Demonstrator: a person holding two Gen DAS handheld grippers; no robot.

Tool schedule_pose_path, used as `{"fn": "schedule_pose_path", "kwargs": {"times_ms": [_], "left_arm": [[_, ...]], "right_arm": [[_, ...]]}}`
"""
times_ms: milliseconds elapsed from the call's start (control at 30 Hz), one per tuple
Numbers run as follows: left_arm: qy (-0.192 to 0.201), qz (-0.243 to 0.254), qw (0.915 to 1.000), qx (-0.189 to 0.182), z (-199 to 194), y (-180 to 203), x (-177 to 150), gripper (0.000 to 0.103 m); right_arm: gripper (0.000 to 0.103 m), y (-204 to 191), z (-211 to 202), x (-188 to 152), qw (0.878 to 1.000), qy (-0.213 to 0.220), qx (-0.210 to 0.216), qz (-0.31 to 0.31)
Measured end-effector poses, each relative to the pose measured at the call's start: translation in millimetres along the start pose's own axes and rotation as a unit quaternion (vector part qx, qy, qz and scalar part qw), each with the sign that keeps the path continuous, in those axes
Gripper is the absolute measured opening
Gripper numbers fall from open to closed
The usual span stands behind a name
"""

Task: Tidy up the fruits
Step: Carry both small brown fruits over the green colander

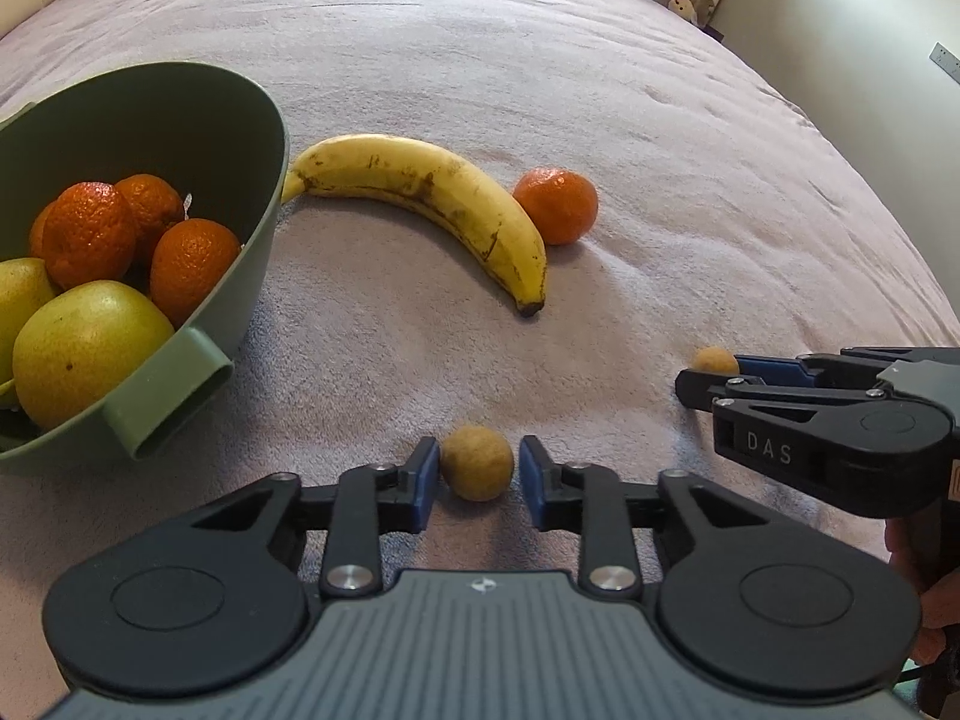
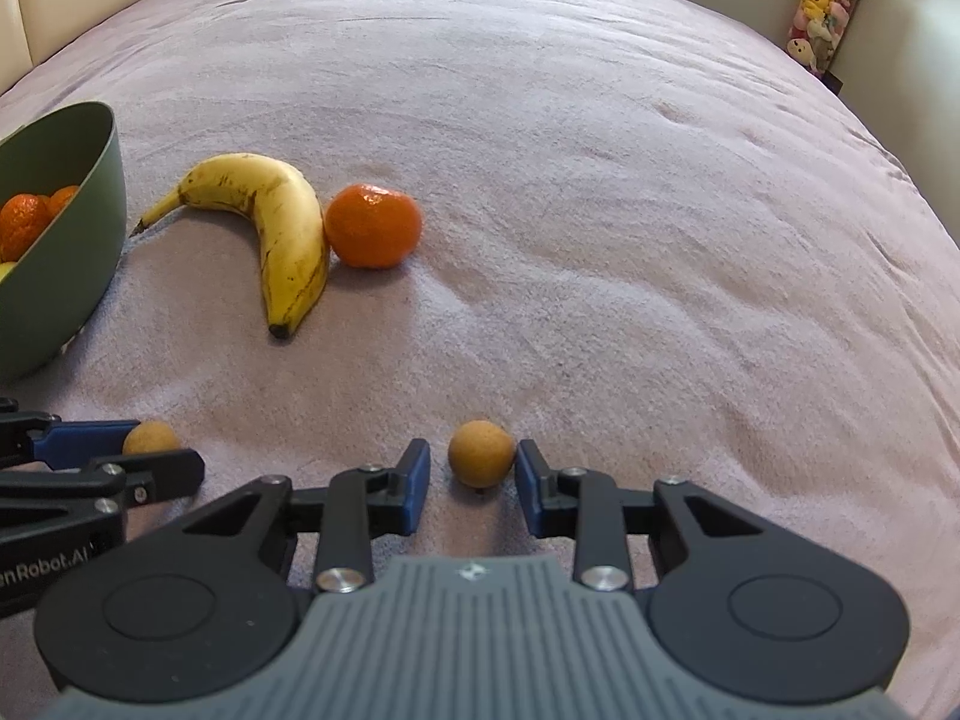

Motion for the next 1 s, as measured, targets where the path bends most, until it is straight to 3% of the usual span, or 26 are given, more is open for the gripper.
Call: {"fn": "schedule_pose_path", "kwargs": {"times_ms": [100, 500, 1000], "left_arm": [[0.001, 0.003, 1.0, -0.001, -1, 1, 1, 0.029], [0.005, 0.03, 0.9995, 0.011, -13, 11, 8, 0.029], [0.009, 0.028, 0.9995, 0.007, -53, 8, 31, 0.029]], "right_arm": [[0.021, 0, 0, 0, 1.0, 0.002, -0.002, -0.002], [0.021, -7, -9, 2, 1.0, 0.004, 0.003, -0.01], [0.021, -29, -44, 9, 0.998, 0.023, 0.028, -0.056]]}}
Point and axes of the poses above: each gripper's, at about its wrist camera, not at the fingertips, and z roughly the way its jaws point, y to its right, x to its top, the point moved 2 cm from there along z, roughly the way its jaws point, and after that the axes turned 2 degrees about y, right-handed, at the moved point
